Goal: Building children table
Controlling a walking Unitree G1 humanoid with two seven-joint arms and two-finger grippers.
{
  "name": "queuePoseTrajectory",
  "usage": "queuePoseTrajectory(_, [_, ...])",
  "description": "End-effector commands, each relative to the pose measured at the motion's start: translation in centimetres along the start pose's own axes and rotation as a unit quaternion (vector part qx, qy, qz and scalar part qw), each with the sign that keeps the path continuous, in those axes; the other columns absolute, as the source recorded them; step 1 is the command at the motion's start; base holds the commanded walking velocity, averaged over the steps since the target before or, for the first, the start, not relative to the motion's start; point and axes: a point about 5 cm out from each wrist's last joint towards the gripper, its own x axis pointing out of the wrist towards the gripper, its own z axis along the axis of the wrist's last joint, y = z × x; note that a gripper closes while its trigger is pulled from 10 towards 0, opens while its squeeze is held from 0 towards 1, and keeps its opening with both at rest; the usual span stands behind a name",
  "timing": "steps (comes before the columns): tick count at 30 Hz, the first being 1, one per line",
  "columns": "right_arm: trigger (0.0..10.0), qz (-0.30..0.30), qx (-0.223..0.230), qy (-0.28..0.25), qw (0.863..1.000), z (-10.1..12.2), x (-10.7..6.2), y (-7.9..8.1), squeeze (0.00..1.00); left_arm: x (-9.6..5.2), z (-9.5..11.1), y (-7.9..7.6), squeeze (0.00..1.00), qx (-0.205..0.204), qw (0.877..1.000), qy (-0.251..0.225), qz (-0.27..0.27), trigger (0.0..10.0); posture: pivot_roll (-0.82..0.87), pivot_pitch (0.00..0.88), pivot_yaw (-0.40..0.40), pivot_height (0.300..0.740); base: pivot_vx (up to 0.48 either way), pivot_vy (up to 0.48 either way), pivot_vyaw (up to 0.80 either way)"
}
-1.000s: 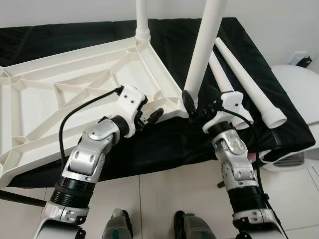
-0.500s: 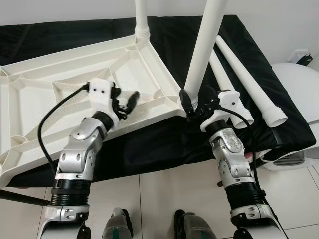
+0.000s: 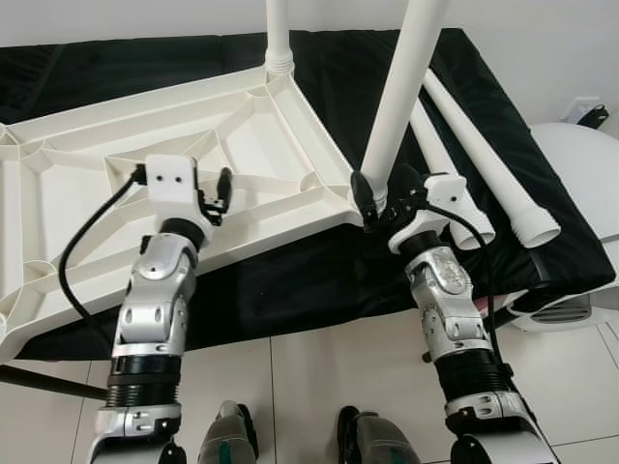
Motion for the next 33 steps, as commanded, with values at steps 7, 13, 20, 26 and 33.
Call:
queuePoseTrajectory(7, [10.0,0.011,-0.001,0.006,1.0,-0.6,-0.2,0.4,0.0,0.3,-0.3,0.6,0.0,0.008,1.0,0.001,0.027,10.0,0.05,0.149,-0.019,0.74,0.0,0.0,0.0])
queuePoseTrajectory(13, [10.0,0.012,-0.002,0.008,1.0,-0.7,-0.3,0.6,0.0,-0.1,-0.4,0.8,0.0,-0.009,0.999,-0.001,0.045,10.0,0.05,0.126,-0.012,0.74,0.0,0.0,0.0])
queuePoseTrajectory(20, [10.0,0.01,-0.002,0.005,1.0,-0.7,-0.1,0.8,0.0,-0.6,-1.1,0.6,0.0,-0.013,0.999,0.006,0.04,10.0,0.05,0.121,-0.012,0.74,0.0,0.0,0.0])
queuePoseTrajectory(26, [10.0,0.006,-0.002,0.003,1.0,-0.6,-0.1,0.7,0.0,-0.7,-1.2,1.2,0.0,-0.007,0.999,0.007,0.052,10.0,0.05,0.118,-0.011,0.74,0.0,0.0,0.0])
queuePoseTrajectory(33, [10.0,0.008,-0.008,-0.001,1.0,-0.3,0.2,0.7,0.0,-0.8,-1.2,1.6,0.0,0.005,0.998,0.007,0.056,10.0,0.03,0.101,-0.013,0.74,0.0,0.0,0.0])
